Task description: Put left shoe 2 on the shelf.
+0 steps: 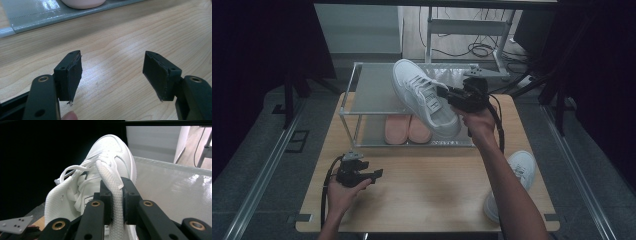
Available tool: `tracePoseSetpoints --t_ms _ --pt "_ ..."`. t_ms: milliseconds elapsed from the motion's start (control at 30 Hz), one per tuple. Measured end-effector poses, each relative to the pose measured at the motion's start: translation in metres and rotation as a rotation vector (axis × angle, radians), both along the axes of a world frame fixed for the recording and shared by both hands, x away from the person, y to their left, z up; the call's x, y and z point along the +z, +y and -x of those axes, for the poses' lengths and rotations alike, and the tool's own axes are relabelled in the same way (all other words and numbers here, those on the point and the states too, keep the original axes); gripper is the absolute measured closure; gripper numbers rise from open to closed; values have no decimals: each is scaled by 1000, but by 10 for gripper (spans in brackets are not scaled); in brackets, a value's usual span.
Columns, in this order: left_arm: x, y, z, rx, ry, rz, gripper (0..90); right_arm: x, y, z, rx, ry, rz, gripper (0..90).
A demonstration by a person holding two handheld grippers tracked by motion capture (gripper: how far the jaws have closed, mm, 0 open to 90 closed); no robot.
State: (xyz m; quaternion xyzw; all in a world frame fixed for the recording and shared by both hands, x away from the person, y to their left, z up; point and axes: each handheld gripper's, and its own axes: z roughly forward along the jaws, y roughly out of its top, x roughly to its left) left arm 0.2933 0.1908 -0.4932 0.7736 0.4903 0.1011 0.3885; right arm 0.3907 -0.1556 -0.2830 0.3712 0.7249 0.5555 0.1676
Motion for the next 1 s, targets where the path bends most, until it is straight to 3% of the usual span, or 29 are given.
tracePoseSetpoints --t_ms 333,1000 --pt "-1 0 0 2 -2 -8 322 5 13 -18 -51 15 41 814" --pt "0 3 -1 10 -2 -5 322 10 40 -54 -160 78 9 812"
